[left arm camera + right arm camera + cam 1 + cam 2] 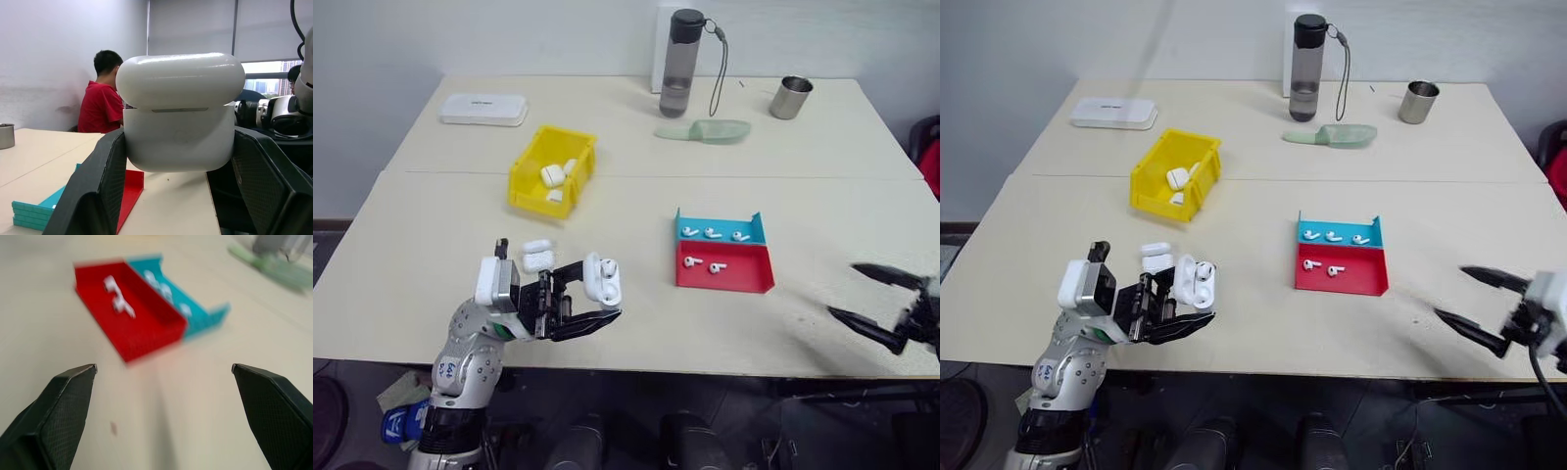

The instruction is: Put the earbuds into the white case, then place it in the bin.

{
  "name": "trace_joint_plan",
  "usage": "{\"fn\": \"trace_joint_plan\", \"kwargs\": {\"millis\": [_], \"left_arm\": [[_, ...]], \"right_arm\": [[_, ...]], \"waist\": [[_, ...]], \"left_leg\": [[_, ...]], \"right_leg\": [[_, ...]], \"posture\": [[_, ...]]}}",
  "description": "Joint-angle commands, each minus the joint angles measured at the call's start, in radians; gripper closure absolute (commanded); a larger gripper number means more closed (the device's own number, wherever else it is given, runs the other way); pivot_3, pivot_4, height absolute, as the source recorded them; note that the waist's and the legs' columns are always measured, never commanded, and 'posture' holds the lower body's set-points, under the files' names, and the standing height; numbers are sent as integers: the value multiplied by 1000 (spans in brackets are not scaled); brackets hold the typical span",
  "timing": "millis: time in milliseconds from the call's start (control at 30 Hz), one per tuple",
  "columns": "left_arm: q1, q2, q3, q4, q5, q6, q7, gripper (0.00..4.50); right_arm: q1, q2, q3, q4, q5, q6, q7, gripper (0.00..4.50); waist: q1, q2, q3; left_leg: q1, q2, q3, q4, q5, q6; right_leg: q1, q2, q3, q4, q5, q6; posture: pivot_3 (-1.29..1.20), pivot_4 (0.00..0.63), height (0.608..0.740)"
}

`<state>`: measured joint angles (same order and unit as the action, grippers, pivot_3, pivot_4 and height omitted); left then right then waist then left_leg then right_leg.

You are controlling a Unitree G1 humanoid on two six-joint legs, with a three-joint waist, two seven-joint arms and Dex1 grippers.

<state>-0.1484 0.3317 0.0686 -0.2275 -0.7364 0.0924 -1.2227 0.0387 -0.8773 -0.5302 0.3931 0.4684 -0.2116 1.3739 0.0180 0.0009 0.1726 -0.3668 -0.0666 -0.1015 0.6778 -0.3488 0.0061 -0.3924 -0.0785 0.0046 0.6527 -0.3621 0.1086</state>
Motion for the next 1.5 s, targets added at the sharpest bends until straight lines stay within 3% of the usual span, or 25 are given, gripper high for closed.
{"fn": "trace_joint_plan", "kwargs": {"millis": [33,133,300,500,667,967,1467,1500], "left_arm": [[6,5,0,-46,0,-21,6,1730],[-1,2,-12,-49,7,-23,18,1730],[-40,-10,-39,-39,19,-23,39,1730],[-75,-35,-64,-15,35,-39,52,1730],[-70,-42,-70,-17,42,-49,58,1730],[-41,-39,-73,-49,50,-60,86,1730],[-20,-39,-87,-71,63,-71,114,1730],[-19,-41,-88,-71,64,-72,114,1730]], "right_arm": [[-44,-47,17,-9,-61,-29,-57,10],[-197,-95,129,-90,-87,138,-105,10],[-572,-129,407,-140,-162,405,-47,10],[-1015,-6,713,126,-412,366,16,10],[-1206,85,856,444,-595,155,-3,1294],[-1352,166,946,740,-764,-25,-13,1294],[-1384,243,961,855,-874,-61,-39,1294],[-1386,244,964,858,-883,-57,-36,1479]], "waist": [[-14,2,0],[-34,4,0],[-34,7,0],[-12,6,0],[4,5,1],[-22,5,1],[-46,5,1],[-46,5,1]], "left_leg": [[0,0,1,0,0,0],[1,1,3,1,0,0],[1,2,1,3,0,-1],[-2,2,-1,0,-1,-2],[-5,0,-3,1,-1,-1],[-8,0,0,1,-1,-2],[-8,0,1,3,-1,-2],[-8,0,1,3,-1,-2]], "right_leg": [[0,0,0,0,0,0],[0,1,2,0,0,0],[0,0,0,1,0,-1],[-4,0,-2,0,0,-1],[-7,-1,-4,0,0,-1],[-15,-1,-3,7,0,-1],[-16,-1,-2,9,0,-1],[-16,-1,-2,9,0,-1]], "posture": [[0,150,740],[0,150,740],[0,150,740],[0,150,740],[0,150,740],[0,150,740],[0,150,740],[0,150,740]]}}
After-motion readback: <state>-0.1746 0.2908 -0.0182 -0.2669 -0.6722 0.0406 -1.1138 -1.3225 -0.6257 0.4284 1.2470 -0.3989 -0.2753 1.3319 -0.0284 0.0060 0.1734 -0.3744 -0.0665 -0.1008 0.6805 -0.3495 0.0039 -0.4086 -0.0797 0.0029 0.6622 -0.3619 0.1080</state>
